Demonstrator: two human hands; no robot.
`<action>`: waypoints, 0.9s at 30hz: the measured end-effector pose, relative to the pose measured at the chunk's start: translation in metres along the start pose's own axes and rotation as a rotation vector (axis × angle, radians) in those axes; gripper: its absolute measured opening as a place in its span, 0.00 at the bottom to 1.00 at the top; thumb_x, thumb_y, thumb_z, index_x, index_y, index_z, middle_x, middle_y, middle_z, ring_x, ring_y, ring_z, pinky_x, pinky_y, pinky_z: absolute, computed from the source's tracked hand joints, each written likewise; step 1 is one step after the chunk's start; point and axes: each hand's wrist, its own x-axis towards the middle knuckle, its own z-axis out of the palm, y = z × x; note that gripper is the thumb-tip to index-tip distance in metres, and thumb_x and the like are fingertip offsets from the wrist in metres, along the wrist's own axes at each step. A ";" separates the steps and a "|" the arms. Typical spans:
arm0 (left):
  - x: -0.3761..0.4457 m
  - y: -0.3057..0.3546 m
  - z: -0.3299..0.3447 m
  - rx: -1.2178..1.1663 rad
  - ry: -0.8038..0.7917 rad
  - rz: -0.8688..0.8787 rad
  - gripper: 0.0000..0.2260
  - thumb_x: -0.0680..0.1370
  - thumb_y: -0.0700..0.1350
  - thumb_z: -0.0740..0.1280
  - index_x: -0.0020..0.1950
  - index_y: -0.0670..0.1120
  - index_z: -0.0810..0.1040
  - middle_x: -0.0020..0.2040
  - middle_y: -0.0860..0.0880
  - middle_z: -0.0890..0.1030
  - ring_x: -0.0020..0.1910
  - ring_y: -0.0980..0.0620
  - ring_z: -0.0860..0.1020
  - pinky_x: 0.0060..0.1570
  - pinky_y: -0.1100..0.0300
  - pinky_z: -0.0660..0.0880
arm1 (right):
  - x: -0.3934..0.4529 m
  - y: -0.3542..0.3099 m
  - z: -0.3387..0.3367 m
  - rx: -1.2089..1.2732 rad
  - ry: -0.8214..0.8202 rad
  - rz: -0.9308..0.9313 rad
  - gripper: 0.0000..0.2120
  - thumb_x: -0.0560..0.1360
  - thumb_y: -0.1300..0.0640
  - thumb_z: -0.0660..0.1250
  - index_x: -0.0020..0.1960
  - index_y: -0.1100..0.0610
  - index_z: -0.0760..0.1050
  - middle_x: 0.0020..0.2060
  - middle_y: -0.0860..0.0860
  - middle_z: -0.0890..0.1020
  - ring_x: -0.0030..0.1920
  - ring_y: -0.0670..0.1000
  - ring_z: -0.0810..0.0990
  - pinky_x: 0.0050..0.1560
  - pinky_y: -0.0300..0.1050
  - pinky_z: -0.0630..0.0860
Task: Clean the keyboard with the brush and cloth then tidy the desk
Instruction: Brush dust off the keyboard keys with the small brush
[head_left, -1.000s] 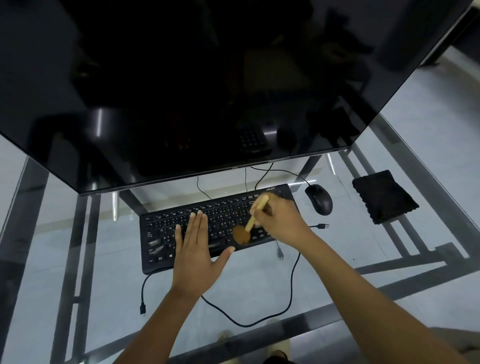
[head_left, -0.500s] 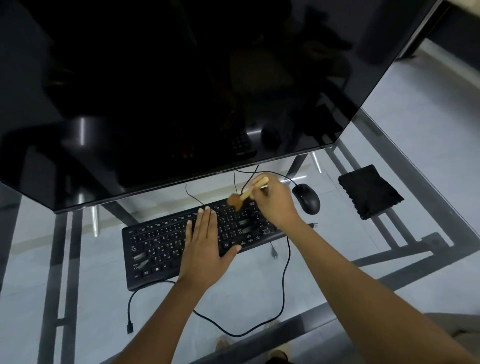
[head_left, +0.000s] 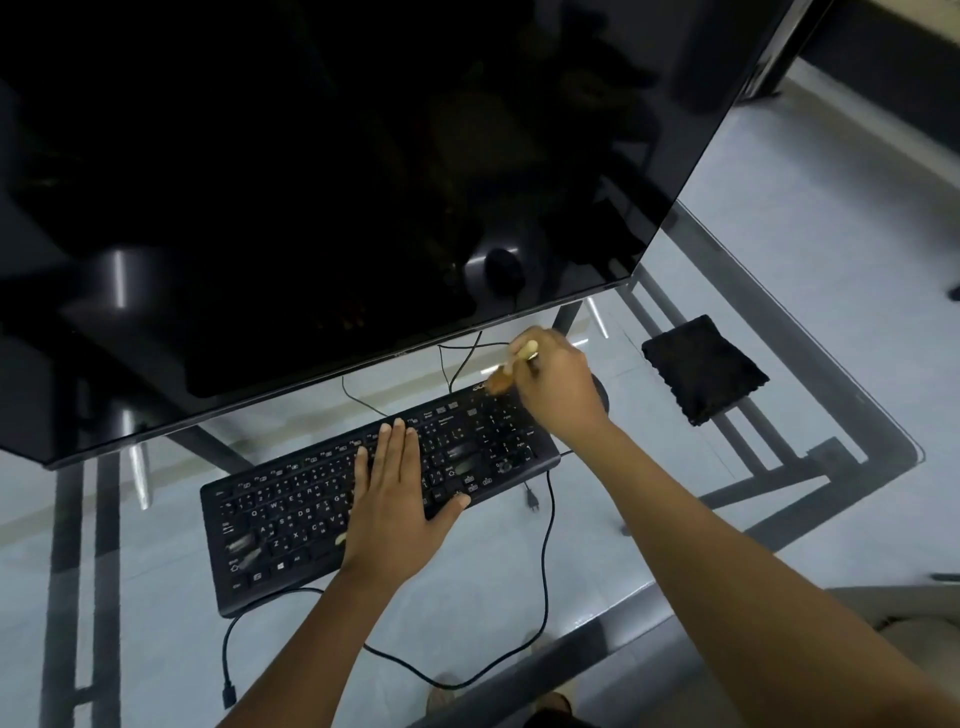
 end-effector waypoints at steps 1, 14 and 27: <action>-0.001 0.000 0.000 0.002 0.001 -0.001 0.43 0.74 0.71 0.54 0.77 0.40 0.52 0.78 0.44 0.52 0.77 0.51 0.43 0.75 0.50 0.39 | 0.001 0.001 -0.003 0.013 0.046 0.019 0.03 0.77 0.62 0.64 0.48 0.58 0.76 0.41 0.48 0.78 0.35 0.42 0.78 0.35 0.25 0.71; -0.001 -0.004 0.003 0.043 -0.027 0.028 0.46 0.73 0.73 0.53 0.77 0.39 0.53 0.78 0.43 0.52 0.78 0.49 0.45 0.74 0.50 0.40 | 0.000 0.014 -0.013 -0.116 -0.075 -0.029 0.07 0.79 0.59 0.60 0.45 0.59 0.75 0.39 0.52 0.80 0.37 0.48 0.80 0.42 0.45 0.79; 0.001 -0.004 0.002 0.061 -0.042 0.032 0.46 0.73 0.73 0.53 0.77 0.39 0.52 0.78 0.44 0.51 0.77 0.50 0.43 0.74 0.51 0.39 | -0.010 0.023 -0.022 -0.105 -0.137 0.041 0.05 0.78 0.57 0.62 0.44 0.56 0.74 0.37 0.51 0.82 0.34 0.48 0.81 0.39 0.45 0.80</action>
